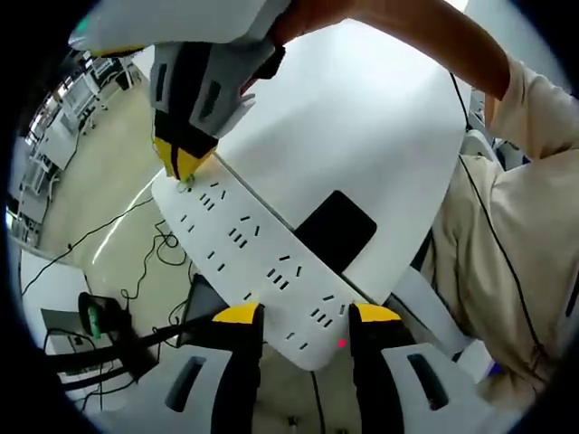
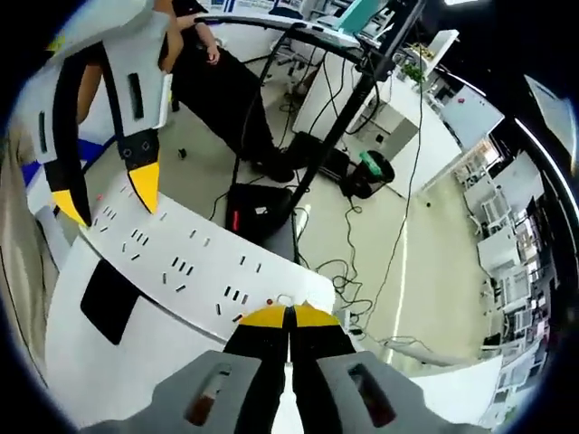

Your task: Pick up the power strip scattered on the table, fix it on the side mounting bracket of the table, and press the switch

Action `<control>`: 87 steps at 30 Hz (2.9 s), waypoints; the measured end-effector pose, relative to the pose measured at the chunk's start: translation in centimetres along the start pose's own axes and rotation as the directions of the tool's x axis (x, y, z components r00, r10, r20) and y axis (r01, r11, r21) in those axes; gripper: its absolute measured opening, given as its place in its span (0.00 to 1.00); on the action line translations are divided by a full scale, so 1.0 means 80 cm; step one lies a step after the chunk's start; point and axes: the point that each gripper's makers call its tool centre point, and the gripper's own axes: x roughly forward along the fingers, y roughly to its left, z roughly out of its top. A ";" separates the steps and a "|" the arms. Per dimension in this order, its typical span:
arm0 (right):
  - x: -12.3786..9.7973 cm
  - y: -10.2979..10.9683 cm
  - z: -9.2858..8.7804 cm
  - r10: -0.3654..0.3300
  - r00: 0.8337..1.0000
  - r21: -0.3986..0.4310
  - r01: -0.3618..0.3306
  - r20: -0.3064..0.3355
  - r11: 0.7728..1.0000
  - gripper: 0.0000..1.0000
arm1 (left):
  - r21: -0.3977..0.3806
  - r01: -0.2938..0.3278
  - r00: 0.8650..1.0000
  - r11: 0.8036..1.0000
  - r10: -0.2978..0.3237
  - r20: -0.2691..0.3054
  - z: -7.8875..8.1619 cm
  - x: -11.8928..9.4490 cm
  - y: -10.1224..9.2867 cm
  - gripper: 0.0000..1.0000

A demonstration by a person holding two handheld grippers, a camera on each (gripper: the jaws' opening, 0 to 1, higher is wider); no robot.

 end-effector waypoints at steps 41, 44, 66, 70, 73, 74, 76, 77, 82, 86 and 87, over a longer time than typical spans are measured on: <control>0.010 0.003 -0.006 0.170 0.955 -0.181 -0.217 -0.241 0.959 0.00 | 0.005 0.010 1.000 1.000 -0.010 0.013 0.002 -0.002 -0.001 0.42; 0.009 0.003 -0.006 0.172 0.957 -0.160 -0.213 -0.235 0.964 0.00 | 0.004 0.009 1.000 1.000 -0.009 0.015 0.003 -0.002 -0.001 0.42; 0.006 0.004 -0.004 0.135 0.965 -0.109 -0.163 -0.225 0.981 0.00 | 0.000 0.005 1.000 1.000 -0.005 0.002 0.004 0.001 0.000 0.42; 0.006 0.003 -0.004 0.125 0.966 -0.094 -0.150 -0.228 0.984 0.00 | 0.000 0.003 1.000 1.000 -0.003 -0.016 0.004 0.001 0.000 0.42; 0.006 0.001 -0.003 0.130 0.966 -0.084 -0.152 -0.226 0.985 0.00 | 0.000 0.003 1.000 1.000 -0.003 -0.022 0.004 0.001 0.000 0.42; 0.007 0.000 -0.003 0.134 0.966 -0.077 -0.155 -0.222 0.985 0.00 | -0.001 0.003 1.000 1.000 -0.003 -0.023 0.003 0.001 0.000 0.42; 0.005 -0.003 -0.003 0.143 0.967 -0.060 -0.159 -0.211 0.985 0.00 | 0.000 0.003 1.000 1.000 -0.003 -0.025 0.003 0.001 0.000 0.42; 0.004 -0.003 -0.003 0.143 0.968 -0.056 -0.158 -0.207 0.986 0.00 | 0.001 0.003 1.000 1.000 -0.003 -0.026 0.003 0.001 0.000 0.42; 0.004 -0.001 -0.004 0.141 0.972 -0.025 -0.149 -0.189 0.989 0.00 | 0.002 0.003 0.999 1.000 -0.003 -0.040 0.003 0.002 -0.001 0.42; 0.004 -0.001 -0.004 0.125 0.976 -0.026 -0.132 -0.180 0.991 0.00 | 0.001 0.001 0.999 1.000 -0.001 -0.047 0.002 0.002 -0.001 0.42; 0.004 -0.001 -0.004 0.120 0.977 -0.023 -0.126 -0.174 0.992 0.00 | 0.001 0.001 0.999 1.000 -0.001 -0.046 0.002 0.002 -0.001 0.42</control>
